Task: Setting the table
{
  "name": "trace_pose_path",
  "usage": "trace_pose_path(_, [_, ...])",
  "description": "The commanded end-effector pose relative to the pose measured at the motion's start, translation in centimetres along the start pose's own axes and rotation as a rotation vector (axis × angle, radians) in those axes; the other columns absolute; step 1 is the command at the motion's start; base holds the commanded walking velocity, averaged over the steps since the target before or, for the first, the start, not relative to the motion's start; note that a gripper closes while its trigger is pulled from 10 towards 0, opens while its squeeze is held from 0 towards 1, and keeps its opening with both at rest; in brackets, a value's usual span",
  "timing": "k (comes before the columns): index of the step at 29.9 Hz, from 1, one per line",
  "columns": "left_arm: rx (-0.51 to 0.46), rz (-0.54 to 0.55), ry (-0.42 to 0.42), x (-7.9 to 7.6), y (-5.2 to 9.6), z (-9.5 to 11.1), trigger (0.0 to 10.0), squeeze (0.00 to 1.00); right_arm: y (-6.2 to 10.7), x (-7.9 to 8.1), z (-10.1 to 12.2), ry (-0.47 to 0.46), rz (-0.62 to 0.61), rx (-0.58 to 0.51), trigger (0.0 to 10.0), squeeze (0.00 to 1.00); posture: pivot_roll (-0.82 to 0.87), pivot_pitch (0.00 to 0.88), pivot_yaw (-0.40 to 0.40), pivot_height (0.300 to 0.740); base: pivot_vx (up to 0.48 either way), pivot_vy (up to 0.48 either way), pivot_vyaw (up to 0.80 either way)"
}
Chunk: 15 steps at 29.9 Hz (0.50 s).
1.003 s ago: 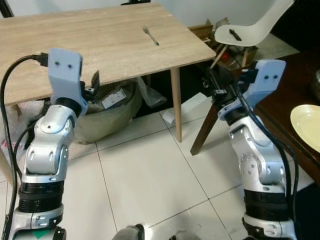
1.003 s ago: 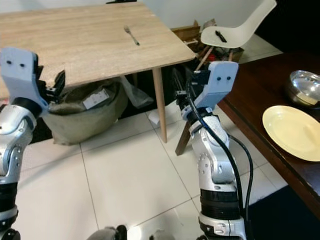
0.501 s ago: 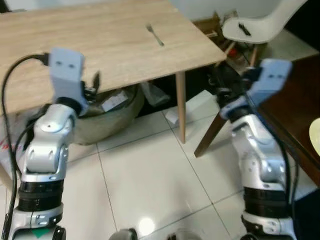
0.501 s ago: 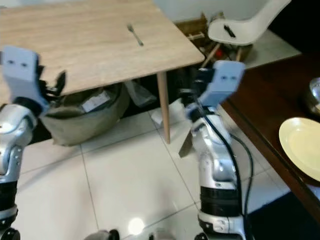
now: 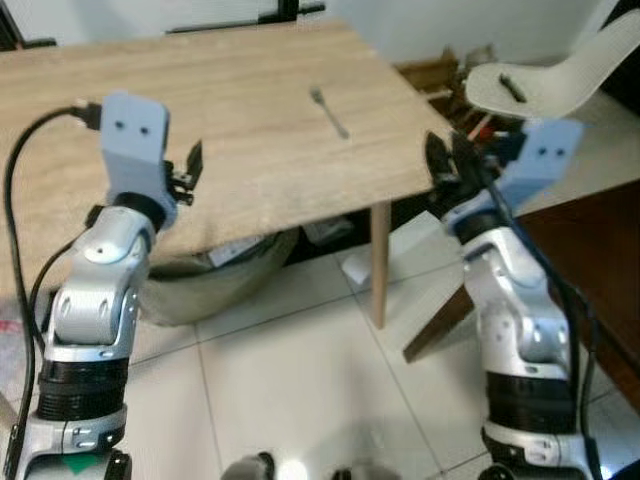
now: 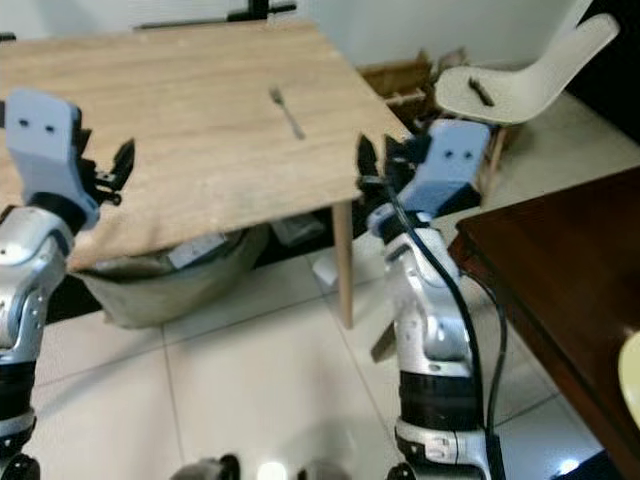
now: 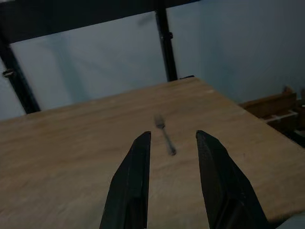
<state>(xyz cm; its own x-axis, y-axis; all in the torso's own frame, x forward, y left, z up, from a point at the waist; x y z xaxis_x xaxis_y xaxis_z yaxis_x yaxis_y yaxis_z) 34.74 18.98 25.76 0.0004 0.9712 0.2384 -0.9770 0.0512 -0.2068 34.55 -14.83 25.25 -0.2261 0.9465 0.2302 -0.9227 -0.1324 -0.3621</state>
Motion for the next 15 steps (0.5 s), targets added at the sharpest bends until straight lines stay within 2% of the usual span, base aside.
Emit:
trace_pose_path(1, [0.006,-0.013,-0.007,-0.38,-0.07,-0.21,10.0,0.0,0.21,-0.74,-0.16,0.006,-0.017,0.007,10.0,0.0,-0.05,0.06,0.044,0.74,0.48,0.0,0.0])
trace_pose_path(15, [0.003,-0.015,-0.012,-0.35,-0.02,-0.2,10.0,0.0,-0.31,-0.64,-0.41,0.006,-0.008,0.013,10.0,0.0,-0.04,0.06,0.045,0.74,0.48,0.0,0.0])
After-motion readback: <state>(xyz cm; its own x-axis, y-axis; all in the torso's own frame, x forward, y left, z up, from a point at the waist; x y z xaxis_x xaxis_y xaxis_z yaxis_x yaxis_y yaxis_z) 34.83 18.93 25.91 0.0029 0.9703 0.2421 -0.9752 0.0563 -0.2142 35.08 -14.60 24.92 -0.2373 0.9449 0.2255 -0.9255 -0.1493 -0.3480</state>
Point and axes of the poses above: a point about 5 cm out from each wrist's last joint towards the gripper, its own y axis pointing back from the gripper into the wrist, its own z axis along the axis of the wrist's last joint, x = y × z, the point moved 2 cm from there along -y, pointing out of the wrist towards the gripper, and after that the axes turned 3 degrees about -y, right-handed, at the moved point
